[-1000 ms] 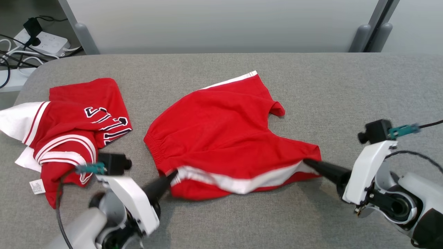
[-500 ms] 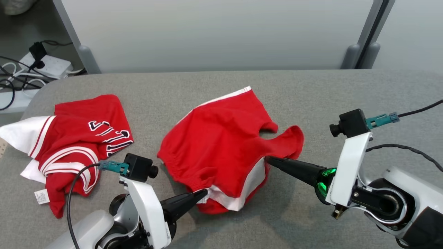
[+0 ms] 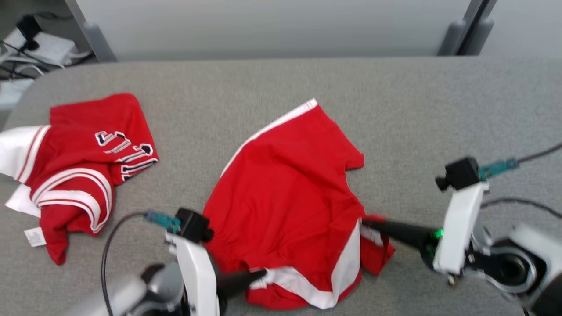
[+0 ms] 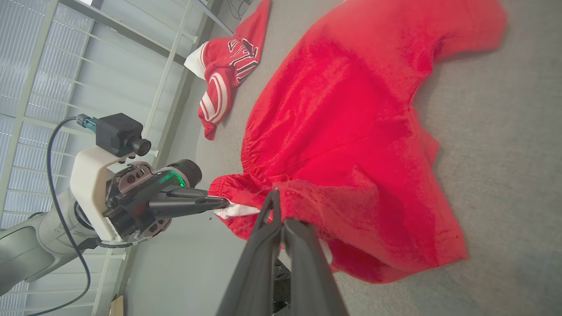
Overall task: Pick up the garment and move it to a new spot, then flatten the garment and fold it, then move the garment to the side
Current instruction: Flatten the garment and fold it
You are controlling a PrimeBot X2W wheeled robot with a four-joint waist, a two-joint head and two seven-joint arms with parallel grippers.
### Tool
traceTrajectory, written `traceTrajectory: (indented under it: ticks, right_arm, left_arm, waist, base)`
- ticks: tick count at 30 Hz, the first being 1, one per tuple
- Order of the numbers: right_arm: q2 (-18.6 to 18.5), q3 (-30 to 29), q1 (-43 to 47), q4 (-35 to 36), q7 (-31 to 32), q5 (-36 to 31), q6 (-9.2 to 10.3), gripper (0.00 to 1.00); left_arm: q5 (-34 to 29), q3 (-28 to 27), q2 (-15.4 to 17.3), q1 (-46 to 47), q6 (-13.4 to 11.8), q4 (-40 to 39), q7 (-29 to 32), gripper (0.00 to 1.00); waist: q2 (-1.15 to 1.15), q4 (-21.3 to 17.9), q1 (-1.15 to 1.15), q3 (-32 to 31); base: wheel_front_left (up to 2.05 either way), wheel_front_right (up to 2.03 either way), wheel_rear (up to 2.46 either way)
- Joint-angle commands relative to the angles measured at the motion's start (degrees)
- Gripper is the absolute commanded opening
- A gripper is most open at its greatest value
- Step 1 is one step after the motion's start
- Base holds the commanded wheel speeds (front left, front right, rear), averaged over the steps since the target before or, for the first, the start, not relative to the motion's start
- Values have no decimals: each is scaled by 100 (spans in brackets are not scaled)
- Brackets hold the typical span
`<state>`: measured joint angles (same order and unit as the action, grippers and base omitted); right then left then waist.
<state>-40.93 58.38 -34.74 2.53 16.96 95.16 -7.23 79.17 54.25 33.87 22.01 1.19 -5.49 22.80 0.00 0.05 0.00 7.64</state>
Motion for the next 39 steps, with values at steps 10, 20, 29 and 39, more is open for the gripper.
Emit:
traceTrajectory:
  ticks: [10, 20, 29, 39]
  right_arm:
    - [1691, -1802, -4054, -3868, -2176, -651, -25, 0]
    - [1815, -1885, -4027, -3220, -2222, -463, -25, 0]
    - [1371, -1495, -2342, -1792, -929, 244, -25, 0]
    - [931, -1630, -868, -1506, -452, 459, -25, 0]
  left_arm:
    - [-997, -1891, -573, 4506, 451, 2503, -1572, 0]
    - [-530, -1485, -523, 4732, 628, 2808, -2493, 0]
    - [134, -860, -139, 3186, 629, 2839, -3125, 0]
    - [249, -442, -338, 1929, 629, 2699, -3746, 0]
  waist:
    - [0, -75, 0, 1863]
    - [0, -444, 0, 2088]
    - [0, -581, 0, 2244]
    - [0, -370, 0, 1566]
  base:
    - [0, 0, 0]
    - [0, 0, 0]
    - [0, 0, 0]
    - [0, 0, 0]
